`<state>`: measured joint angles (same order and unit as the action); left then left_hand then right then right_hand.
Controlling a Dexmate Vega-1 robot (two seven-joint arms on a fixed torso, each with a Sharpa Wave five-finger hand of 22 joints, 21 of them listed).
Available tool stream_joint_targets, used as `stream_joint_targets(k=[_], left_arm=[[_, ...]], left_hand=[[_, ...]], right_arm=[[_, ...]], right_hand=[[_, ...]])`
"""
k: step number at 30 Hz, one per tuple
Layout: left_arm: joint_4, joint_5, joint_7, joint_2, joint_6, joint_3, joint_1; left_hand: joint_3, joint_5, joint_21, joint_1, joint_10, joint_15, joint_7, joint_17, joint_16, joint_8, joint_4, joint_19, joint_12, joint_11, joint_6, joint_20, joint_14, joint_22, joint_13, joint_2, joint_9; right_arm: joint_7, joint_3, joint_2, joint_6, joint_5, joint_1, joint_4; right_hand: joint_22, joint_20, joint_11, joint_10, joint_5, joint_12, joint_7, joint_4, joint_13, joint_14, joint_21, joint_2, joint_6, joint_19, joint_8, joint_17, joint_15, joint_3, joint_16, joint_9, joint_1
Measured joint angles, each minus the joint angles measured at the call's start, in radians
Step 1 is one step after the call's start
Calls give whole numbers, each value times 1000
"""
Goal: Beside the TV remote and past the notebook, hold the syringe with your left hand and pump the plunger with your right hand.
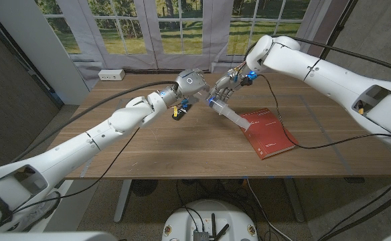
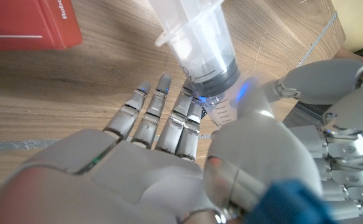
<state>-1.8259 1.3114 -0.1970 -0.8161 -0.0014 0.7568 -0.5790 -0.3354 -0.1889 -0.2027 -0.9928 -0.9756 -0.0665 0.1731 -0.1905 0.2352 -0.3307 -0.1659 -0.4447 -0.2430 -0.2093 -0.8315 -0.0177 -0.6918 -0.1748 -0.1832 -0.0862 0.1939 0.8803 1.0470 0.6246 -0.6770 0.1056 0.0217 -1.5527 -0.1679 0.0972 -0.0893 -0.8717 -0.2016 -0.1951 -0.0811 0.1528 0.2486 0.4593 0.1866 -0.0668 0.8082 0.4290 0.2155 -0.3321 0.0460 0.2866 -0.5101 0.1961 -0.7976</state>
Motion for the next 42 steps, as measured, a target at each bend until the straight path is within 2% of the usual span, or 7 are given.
stream_joint_targets(k=[4, 8, 10, 16, 24, 27, 42], left_arm=[[3, 0, -1, -1, 1, 2, 1], [5, 0, -1, -3, 3, 3, 1], [5, 0, -1, -4, 3, 4, 1], [7, -1, 0, -6, 3, 4, 1], [9, -11, -8, -9, 3, 4, -4], [11, -14, -15, -10, 3, 2, -6], [32, -29, -50, -7, 9, -11, -16]], left_hand=[[0, 0, 0, 0, 0, 1, 0, -3, 0, 0, 0, 0, 0, 0, 0, 0, -7, 0, -7, 0, 1], [0, 0, 0, 0, -4, 2, 0, -3, 0, -6, 0, -1, 0, 4, 0, -1, -9, 0, -7, 0, 1], [4, 1, 0, -9, -52, -3, -42, -3, 0, -6, 0, -9, 0, 38, -42, -9, -15, 0, -7, -9, 1], [9, 3, -5, -9, -70, -5, -66, -3, 7, -6, -1, -27, 0, 52, -66, -27, -41, 0, -7, -9, 1], [15, 3, -4, -9, -70, -10, -66, -3, 8, -6, 1, -30, 0, 52, -66, -30, -46, 0, -13, -9, 1], [15, 0, -8, -9, -70, -10, -70, -3, 8, -6, 1, -30, 0, 52, -70, -30, -54, 0, -14, -9, 1], [21, 0, -8, -9, -85, -18, -77, -8, 8, -6, -1, -30, 1, 64, -77, -30, -68, -5, -15, -9, 1]], right_arm=[[9, 0, 1, 10, 4, 0, 3], [18, -2, 2, 18, 7, 2, 7], [20, -4, 3, 21, 8, 2, 8], [22, -15, 8, 24, 14, 1, 7], [9, -36, 22, 25, 25, -10, -13], [2, -44, 30, 25, 29, -14, -23], [-55, -76, 71, -37, 39, -30, -76]], right_hand=[[0, 16, 22, 78, 0, 7, -8, 0, -2, -46, 0, -4, -59, -16, -20, 0, -2, -5, 26, 6, 4], [-2, 27, 41, 138, 0, 7, -4, 2, -3, -87, 0, -7, -112, -27, -24, 2, -31, -7, 47, 1, 7], [-2, 29, 49, 174, 0, 10, -3, 2, -3, -109, 0, -12, -136, -29, -27, 3, -42, -7, 59, 1, 1], [-2, 46, 82, 290, 3, 14, -6, -3, -12, -151, 0, -11, -233, -46, -38, 3, -77, -11, 85, 5, 1], [-2, 65, 113, 404, 9, 14, -7, -4, -17, -197, 0, 1, -351, -74, -40, 3, -108, -18, 108, 4, 13], [-2, 67, 119, 411, 10, 14, -6, -4, -17, -200, 0, 1, -364, -79, -40, 3, -112, -18, 116, 4, 13], [-2, 69, 107, 431, 9, 14, -12, -8, -21, -209, 0, -5, -369, -88, -40, 0, -114, -22, 124, -1, 18]])
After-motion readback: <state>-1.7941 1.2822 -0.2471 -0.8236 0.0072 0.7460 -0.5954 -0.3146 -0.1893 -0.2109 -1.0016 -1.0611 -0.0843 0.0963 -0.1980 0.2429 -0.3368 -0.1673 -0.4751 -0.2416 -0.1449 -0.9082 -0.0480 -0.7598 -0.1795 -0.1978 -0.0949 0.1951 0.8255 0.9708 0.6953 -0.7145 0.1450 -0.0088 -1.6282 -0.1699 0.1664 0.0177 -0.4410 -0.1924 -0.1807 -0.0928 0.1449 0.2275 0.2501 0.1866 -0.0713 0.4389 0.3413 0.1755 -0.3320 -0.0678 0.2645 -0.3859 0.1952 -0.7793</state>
